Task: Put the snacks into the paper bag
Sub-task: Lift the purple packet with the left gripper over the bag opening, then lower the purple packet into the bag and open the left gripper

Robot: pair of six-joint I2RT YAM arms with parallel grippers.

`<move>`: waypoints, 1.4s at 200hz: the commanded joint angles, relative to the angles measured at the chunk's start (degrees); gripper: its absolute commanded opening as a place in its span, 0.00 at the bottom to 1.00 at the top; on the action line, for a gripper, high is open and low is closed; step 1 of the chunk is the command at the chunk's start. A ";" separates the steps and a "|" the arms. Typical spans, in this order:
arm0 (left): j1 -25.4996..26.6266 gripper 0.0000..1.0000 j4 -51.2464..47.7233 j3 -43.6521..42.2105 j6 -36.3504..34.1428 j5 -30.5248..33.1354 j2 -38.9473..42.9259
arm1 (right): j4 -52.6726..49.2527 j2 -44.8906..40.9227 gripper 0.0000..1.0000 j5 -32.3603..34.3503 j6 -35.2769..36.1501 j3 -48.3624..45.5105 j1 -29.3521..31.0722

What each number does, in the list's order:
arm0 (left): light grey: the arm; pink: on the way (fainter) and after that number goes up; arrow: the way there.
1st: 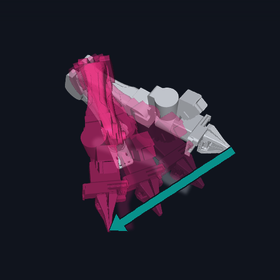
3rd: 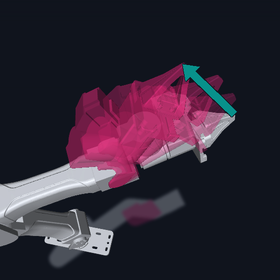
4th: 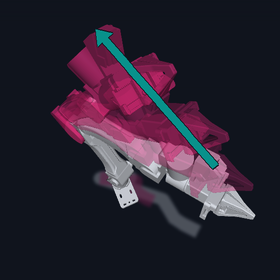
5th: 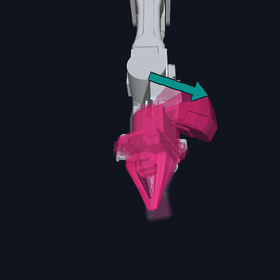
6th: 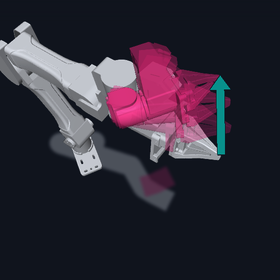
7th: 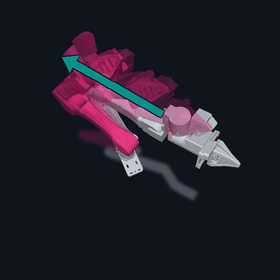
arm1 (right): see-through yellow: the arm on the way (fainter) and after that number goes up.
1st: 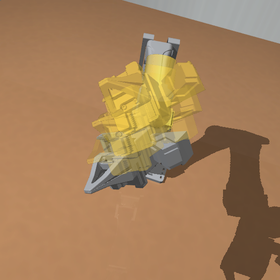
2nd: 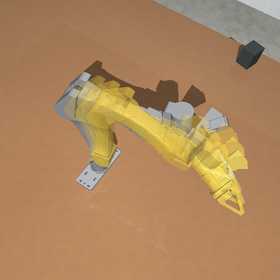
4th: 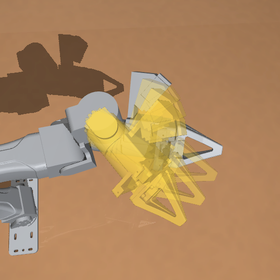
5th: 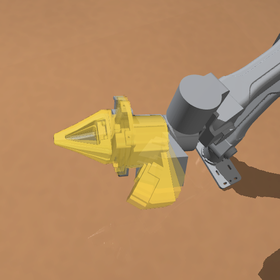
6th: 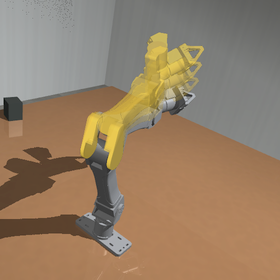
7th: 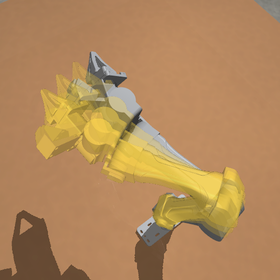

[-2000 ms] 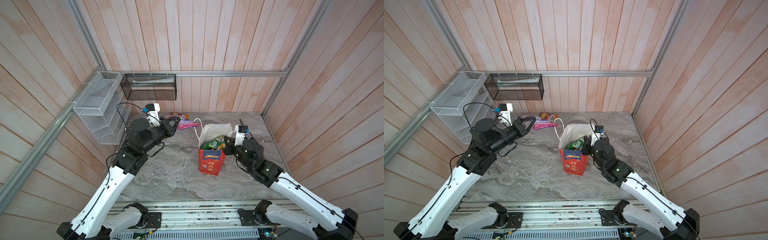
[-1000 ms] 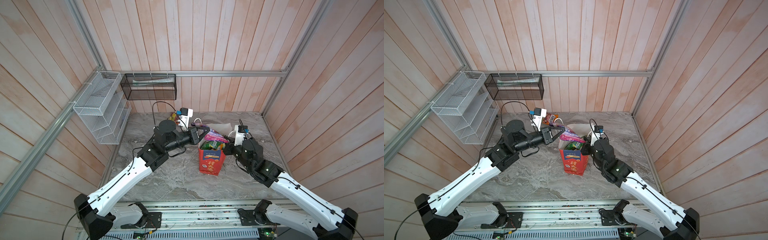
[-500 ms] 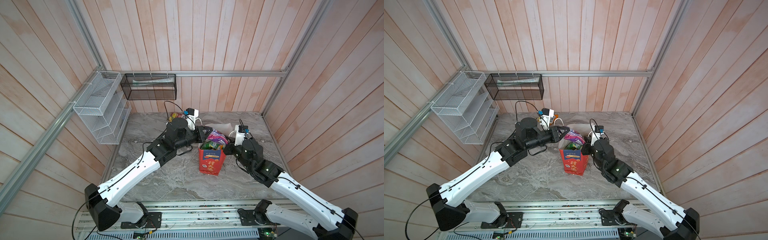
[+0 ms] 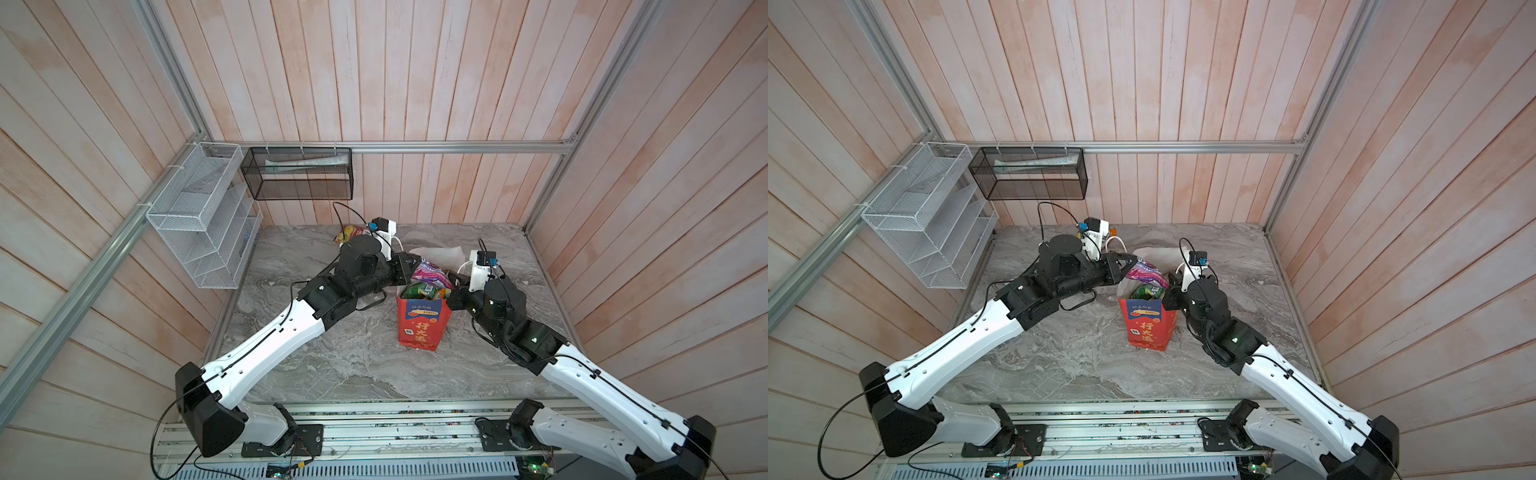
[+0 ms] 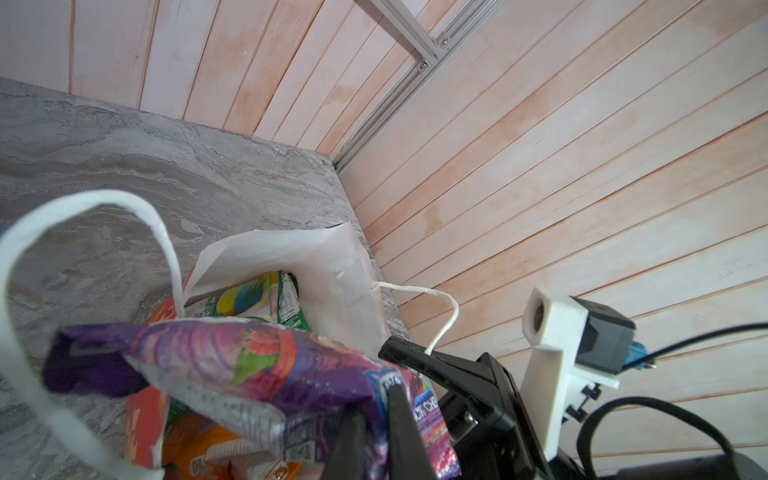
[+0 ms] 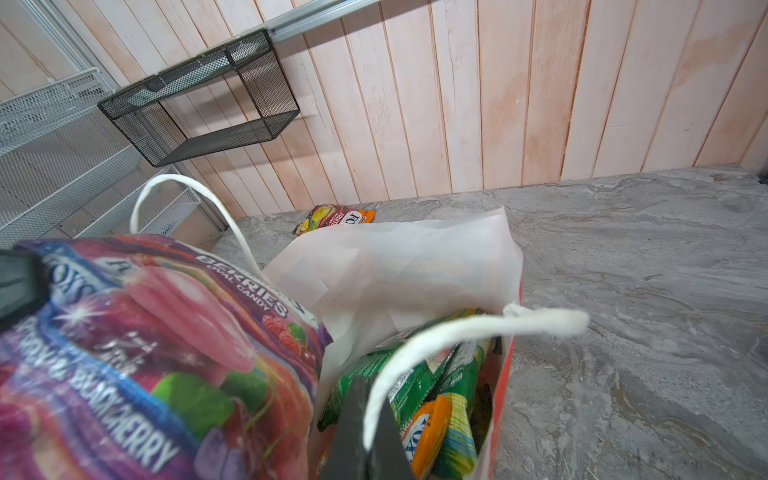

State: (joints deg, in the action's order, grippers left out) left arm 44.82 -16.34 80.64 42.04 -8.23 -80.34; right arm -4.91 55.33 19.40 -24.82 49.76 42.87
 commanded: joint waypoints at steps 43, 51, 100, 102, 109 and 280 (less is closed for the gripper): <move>0.31 0.00 -0.60 3.29 -2.00 2.12 -2.28 | 0.49 -0.74 0.00 0.12 0.64 1.48 0.81; 0.34 0.00 -0.94 3.38 -2.50 3.14 -2.28 | 0.47 -0.77 0.00 0.35 0.65 1.48 0.81; 0.34 0.00 -2.45 3.83 -3.80 7.18 -1.75 | 0.48 -0.90 0.00 0.71 0.65 1.39 0.83; 0.31 0.00 -2.46 3.82 -3.87 7.35 -1.73 | 0.50 -0.88 0.00 0.70 0.65 1.39 0.84; 0.31 0.00 -2.74 3.91 -4.06 7.99 -1.75 | 0.44 -0.85 0.00 0.73 0.65 1.39 0.81; 1.95 0.00 -7.86 11.61 -8.82 5.60 -9.28 | 0.83 -2.72 0.00 2.14 0.51 0.78 0.90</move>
State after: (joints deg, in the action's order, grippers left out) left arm 45.63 -23.49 88.55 36.14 -1.43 -87.72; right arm -4.78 52.86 20.97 -24.82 49.76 43.27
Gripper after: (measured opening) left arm 0.106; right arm 0.041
